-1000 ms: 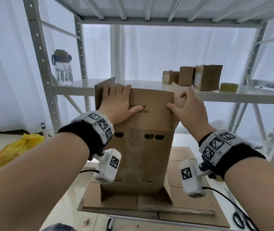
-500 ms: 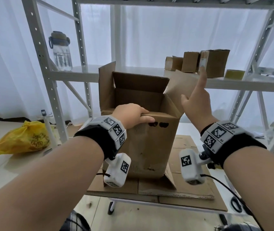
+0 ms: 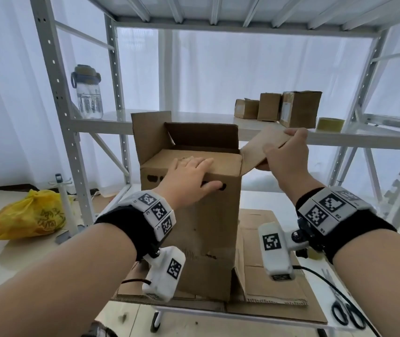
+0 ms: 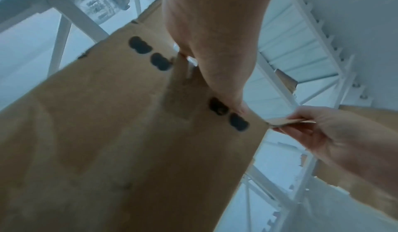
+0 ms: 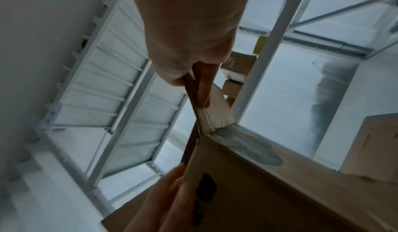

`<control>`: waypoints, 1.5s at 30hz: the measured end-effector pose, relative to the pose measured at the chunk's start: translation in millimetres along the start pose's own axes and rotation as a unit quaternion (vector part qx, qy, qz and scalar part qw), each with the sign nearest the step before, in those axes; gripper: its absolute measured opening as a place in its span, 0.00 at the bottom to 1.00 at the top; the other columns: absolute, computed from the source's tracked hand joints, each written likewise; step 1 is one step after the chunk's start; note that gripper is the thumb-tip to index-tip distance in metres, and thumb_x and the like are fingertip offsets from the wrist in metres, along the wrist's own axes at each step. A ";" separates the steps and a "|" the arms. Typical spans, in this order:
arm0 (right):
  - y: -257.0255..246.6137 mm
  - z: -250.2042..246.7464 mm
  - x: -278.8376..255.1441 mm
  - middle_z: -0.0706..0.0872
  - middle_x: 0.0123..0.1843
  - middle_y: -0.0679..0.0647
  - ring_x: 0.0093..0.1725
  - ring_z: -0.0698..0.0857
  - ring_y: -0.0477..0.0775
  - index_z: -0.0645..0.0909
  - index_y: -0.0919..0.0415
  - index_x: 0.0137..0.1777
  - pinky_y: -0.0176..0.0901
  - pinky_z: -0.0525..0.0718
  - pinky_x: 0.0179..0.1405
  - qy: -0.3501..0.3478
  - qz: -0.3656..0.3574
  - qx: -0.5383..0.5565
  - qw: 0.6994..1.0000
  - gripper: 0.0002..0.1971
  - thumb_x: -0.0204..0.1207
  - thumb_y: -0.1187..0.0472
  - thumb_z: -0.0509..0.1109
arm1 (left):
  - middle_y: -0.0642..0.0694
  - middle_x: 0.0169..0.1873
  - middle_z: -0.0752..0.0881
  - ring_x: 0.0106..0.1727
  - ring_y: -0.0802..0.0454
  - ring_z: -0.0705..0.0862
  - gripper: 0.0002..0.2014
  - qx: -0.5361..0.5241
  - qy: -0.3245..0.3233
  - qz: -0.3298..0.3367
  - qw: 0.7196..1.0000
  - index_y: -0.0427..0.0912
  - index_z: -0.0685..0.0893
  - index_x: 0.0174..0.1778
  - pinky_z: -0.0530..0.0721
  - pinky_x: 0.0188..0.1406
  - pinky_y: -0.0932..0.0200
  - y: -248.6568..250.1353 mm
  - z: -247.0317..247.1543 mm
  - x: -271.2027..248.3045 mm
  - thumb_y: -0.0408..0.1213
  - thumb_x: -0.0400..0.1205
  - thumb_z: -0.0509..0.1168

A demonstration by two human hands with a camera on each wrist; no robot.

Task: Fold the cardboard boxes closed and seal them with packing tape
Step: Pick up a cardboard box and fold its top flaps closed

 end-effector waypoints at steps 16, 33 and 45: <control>-2.0 15.1 -3.1 0.75 0.60 0.52 0.63 0.71 0.53 0.83 0.48 0.64 0.49 0.72 0.63 -0.185 -0.213 -0.347 0.895 0.28 0.66 0.39 0.76 | 0.47 0.60 0.85 0.63 0.47 0.80 0.17 -0.161 0.222 0.081 0.958 0.45 0.80 0.69 0.78 0.67 0.48 -5.7 -52.9 -27.0 0.30 0.86 0.57; -25.5 64.2 -37.9 0.78 0.32 0.49 0.31 0.78 0.53 0.69 0.54 0.43 0.42 0.77 0.31 -0.306 -0.380 -0.438 0.755 0.07 0.78 0.60 0.66 | 0.47 0.45 0.89 0.49 0.48 0.85 0.07 -0.104 0.126 0.089 0.982 0.43 0.90 0.48 0.79 0.52 0.55 -60.3 -31.4 -29.0 0.34 0.82 0.65; 55.1 104.2 -91.3 0.88 0.53 0.45 0.52 0.85 0.51 0.77 0.41 0.70 0.40 0.77 0.41 -0.396 -0.303 -0.461 0.734 0.19 0.84 0.58 0.57 | 0.48 0.57 0.84 0.57 0.51 0.81 0.15 -0.269 -0.016 -0.107 0.957 0.49 0.85 0.52 0.79 0.62 0.55 -95.5 27.2 -57.0 0.32 0.87 0.54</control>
Point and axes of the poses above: each hand's wrist, its own x-axis towards the middle knuckle, its own z-axis out of the palm, y = z × x, the point moved 7 cm from there along x, towards the middle knuckle
